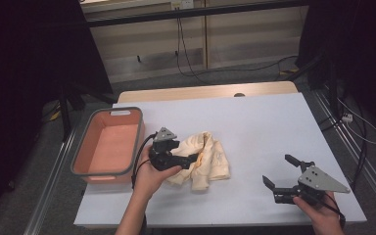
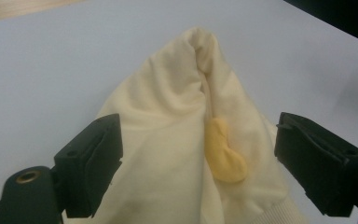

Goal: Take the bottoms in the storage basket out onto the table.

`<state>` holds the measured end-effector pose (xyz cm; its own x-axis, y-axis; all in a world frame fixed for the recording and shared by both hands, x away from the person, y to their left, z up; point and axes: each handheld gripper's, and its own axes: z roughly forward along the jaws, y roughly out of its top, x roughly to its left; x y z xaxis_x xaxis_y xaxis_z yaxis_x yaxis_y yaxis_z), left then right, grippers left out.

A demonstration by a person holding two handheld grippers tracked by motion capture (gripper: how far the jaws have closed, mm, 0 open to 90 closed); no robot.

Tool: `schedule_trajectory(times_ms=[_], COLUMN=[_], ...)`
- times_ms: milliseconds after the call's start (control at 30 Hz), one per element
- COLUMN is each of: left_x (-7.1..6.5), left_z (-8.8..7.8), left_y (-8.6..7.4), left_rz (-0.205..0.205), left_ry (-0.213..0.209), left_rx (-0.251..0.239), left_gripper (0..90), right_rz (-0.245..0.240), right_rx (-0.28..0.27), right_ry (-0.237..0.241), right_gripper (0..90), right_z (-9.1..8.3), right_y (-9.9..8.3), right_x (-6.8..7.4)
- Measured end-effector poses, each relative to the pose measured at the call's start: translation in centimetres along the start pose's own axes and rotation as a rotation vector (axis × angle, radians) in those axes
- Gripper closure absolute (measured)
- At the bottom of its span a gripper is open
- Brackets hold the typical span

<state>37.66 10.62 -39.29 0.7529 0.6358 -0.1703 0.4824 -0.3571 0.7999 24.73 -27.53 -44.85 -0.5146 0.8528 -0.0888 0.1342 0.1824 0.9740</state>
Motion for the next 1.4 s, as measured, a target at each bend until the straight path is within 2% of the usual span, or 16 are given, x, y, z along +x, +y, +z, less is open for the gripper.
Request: schedule_trajectory(times_ms=[200, 567, 1133, 1400], left_x=[0.3, 0.9, 1.7, 2.1], left_z=[-0.5, -1.6, -3.4, -4.1], left_y=[-0.8, -2.2, -3.7, -4.2], left_rz=[-0.002, -0.008, -0.004, -0.002], left_ry=[-0.017, -0.023, -0.016, -0.006], left_rx=[-0.026, -0.05, -0.092, -0.092], left_gripper=[14.4, 13.1, 11.0, 10.1], right_rz=[0.0, -0.003, -0.004, -0.005], right_rx=[0.003, 0.006, 0.005, 0.003], right_ry=[-0.008, -0.006, 0.0, -0.001], right_gripper=[2.7, 2.7, 2.7, 2.7], right_z=[-0.1, -0.1, -0.1, -0.2], right_y=[0.0, 0.0, 0.0, 0.0], right_x=[-0.1, 0.0, 0.1, 0.1])
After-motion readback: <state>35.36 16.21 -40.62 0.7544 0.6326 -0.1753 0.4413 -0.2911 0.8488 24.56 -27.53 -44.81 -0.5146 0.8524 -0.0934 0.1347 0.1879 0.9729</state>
